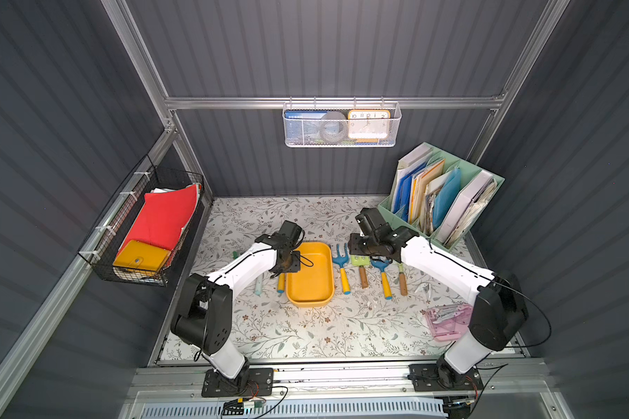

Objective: Take the hand rake out of the storage box
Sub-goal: Place the rake at the center of the board, then move the storage box to the center of the board.

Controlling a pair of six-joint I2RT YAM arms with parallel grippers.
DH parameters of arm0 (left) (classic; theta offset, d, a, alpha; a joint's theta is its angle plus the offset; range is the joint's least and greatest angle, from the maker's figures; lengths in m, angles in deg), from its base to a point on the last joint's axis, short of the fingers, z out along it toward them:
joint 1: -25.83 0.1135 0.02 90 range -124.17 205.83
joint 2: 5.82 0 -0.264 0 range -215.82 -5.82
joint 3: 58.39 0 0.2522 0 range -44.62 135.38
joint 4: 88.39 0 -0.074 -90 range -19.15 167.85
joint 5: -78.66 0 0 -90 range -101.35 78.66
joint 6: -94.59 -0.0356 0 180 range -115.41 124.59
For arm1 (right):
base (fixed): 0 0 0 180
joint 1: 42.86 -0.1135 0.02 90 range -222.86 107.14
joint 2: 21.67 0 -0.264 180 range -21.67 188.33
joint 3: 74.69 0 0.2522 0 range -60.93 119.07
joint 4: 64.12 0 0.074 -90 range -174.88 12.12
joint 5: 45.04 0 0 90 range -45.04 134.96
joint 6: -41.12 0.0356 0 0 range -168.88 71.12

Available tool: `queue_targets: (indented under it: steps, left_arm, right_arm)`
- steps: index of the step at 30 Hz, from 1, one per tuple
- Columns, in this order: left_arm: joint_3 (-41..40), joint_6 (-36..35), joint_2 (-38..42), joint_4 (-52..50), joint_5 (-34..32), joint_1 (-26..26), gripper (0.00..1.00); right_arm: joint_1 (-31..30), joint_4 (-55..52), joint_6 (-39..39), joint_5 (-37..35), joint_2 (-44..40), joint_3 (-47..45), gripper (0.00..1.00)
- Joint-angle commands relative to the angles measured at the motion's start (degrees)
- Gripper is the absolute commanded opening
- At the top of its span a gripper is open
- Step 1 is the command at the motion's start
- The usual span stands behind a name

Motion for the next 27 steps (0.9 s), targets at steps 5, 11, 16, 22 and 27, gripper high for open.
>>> queue_targets:
  steps: [5, 11, 16, 22, 27]
  left_arm:
    - [-1.16, 0.29, -2.95, 1.77, 1.87, -0.39, 0.3]
    - [-2.13, 0.29, -2.35, 2.0, 2.22, -0.65, 0.25]
    - [-2.46, 0.71, -2.06, 2.09, 2.67, -1.27, 0.23]
    - [-3.08, 0.95, -1.58, 0.1, 1.87, -1.49, 0.13]
    - [-4.33, 2.22, 1.47, -2.4, 1.88, -2.97, 0.11]
  right_arm:
    - [0.71, -2.39, -1.7, -2.18, -2.77, -3.66, 0.48]
    - [0.75, -2.85, -1.66, -1.56, -2.42, -3.68, 0.48]
    - [0.73, -2.98, -1.6, -1.35, -2.51, -3.61, 0.48]
    - [0.79, -3.78, -1.97, -1.55, -3.18, -3.31, 0.48]
    - [0.82, -4.14, -2.52, -2.19, -4.13, -3.31, 0.48]
